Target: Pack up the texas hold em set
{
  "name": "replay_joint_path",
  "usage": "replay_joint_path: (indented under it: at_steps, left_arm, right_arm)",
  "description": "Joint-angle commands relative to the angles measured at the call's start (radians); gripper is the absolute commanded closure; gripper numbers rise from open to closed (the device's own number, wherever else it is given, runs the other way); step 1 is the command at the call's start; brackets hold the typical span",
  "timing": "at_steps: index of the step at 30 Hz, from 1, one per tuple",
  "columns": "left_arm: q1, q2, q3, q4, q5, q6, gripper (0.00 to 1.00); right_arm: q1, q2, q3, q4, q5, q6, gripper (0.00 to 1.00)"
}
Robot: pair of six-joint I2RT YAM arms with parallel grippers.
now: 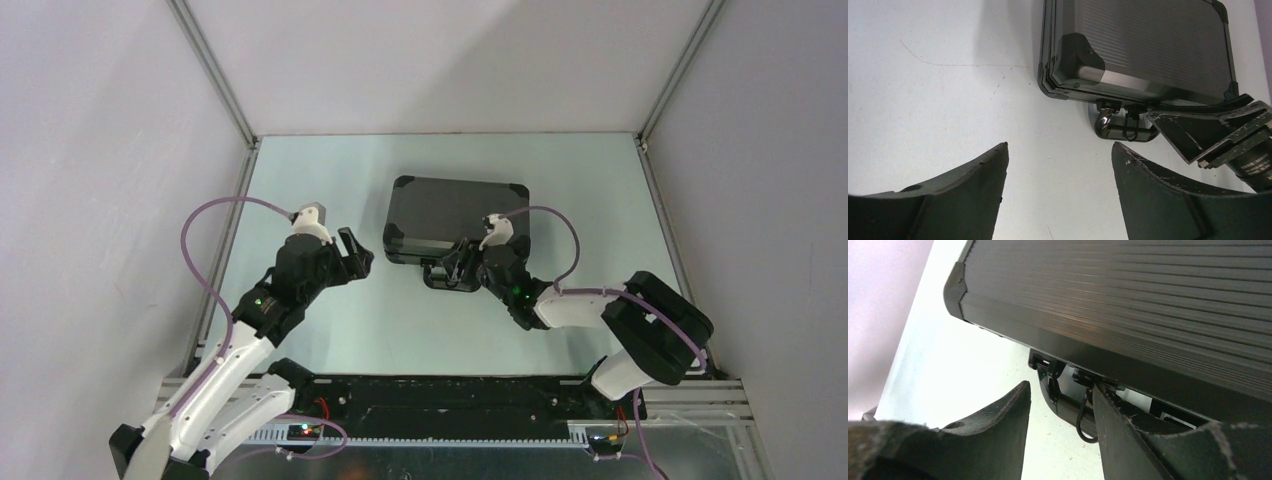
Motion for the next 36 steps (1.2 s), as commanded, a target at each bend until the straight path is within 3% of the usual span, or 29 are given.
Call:
replay_joint_path:
  at_steps: [1,12,20,26,36]
  left_arm:
    - [-0.001,0.002,0.039,0.01,-0.012,0.017,0.2]
    - [-0.001,0.008,0.038,0.013,-0.017,0.011,0.2]
    - [-0.011,0.04,-0.012,0.069,0.033,-0.031,0.24]
    - [-0.012,0.066,0.002,0.085,0.046,-0.024,0.25]
    - [-0.012,0.039,-0.008,0.084,0.048,-0.016,0.25]
  right_arm:
    - [0.022,-0.117,0.026,0.03,-0.048,-0.013,0.49]
    - [0.04,-0.402,-0.031,-0.232,0.021,-0.023,0.52]
    - [-0.014,-0.447,-0.043,-0.408,0.066,0.034,0.71]
    - [0.001,-0.394,-0.196,-0.19,0.079,0.132,0.93]
    - [0.023,-0.085,-0.191,0.142,0.099,0.107,1.0]
